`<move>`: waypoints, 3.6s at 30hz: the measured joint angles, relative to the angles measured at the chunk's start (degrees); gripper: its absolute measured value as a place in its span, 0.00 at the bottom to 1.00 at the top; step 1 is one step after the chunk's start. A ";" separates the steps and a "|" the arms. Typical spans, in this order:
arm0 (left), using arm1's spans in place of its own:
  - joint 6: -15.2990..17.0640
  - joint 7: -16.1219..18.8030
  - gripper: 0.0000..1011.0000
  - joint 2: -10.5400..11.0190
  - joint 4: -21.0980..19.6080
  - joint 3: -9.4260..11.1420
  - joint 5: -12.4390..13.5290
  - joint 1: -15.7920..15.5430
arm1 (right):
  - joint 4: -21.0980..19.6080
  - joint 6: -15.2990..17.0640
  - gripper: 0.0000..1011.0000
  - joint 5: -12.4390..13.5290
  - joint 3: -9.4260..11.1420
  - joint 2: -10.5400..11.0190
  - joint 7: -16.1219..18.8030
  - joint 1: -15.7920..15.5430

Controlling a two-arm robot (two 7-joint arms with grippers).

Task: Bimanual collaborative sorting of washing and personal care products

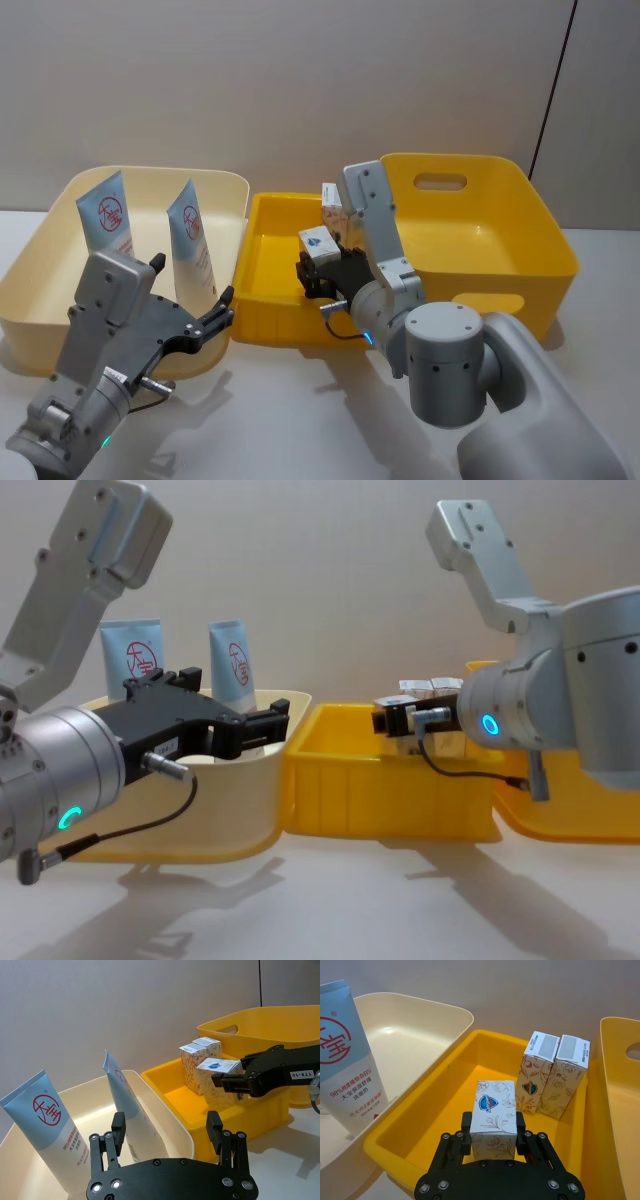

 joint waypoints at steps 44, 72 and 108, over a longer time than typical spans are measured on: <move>0.00 0.00 0.99 0.00 -0.01 0.00 0.00 0.00 | -5.70 -6.36 0.44 0.40 1.49 0.53 2.16 -0.83; 0.00 0.00 0.99 0.00 0.00 0.00 0.00 0.00 | -10.29 -8.07 0.44 -0.93 10.58 4.72 0.69 4.79; 0.00 0.00 0.99 0.00 -0.01 0.00 0.00 0.00 | 2.43 1.98 0.44 -1.69 12.77 5.22 2.39 4.70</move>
